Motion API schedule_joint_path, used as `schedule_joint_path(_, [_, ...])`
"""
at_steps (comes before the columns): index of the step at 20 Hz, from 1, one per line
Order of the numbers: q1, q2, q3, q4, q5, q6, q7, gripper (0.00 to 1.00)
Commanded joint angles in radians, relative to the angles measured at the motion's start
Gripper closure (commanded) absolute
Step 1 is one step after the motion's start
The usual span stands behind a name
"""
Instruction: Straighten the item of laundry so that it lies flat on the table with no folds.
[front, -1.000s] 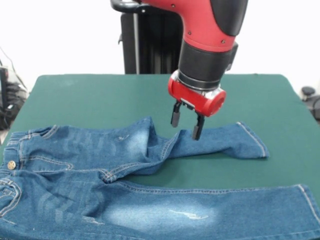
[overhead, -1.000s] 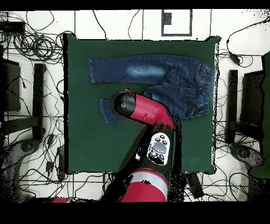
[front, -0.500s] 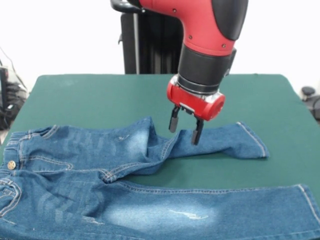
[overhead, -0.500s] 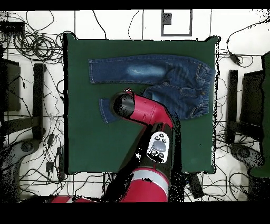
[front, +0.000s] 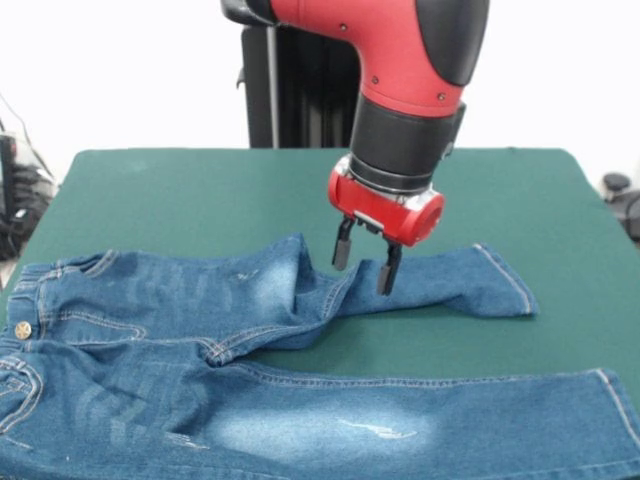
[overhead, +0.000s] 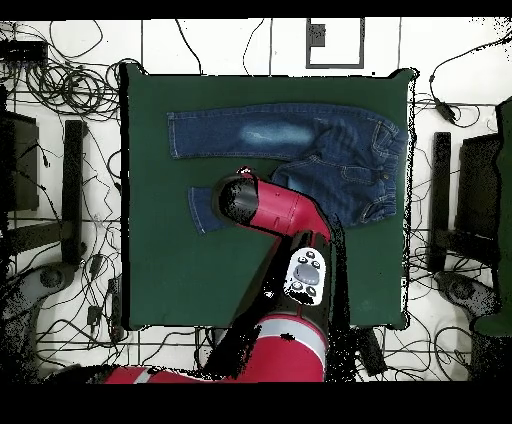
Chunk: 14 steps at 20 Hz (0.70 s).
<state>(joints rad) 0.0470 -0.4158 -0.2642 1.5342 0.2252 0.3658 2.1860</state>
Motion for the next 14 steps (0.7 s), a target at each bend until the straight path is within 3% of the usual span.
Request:
schedule_joint_path(1, [-0.01,0.098,0.134,0.082,-0.039,-0.08,0.086,0.0])
schedule_joint_path(14, [-0.008,0.101,0.14,0.102,-0.04,-0.114,0.1,0.0])
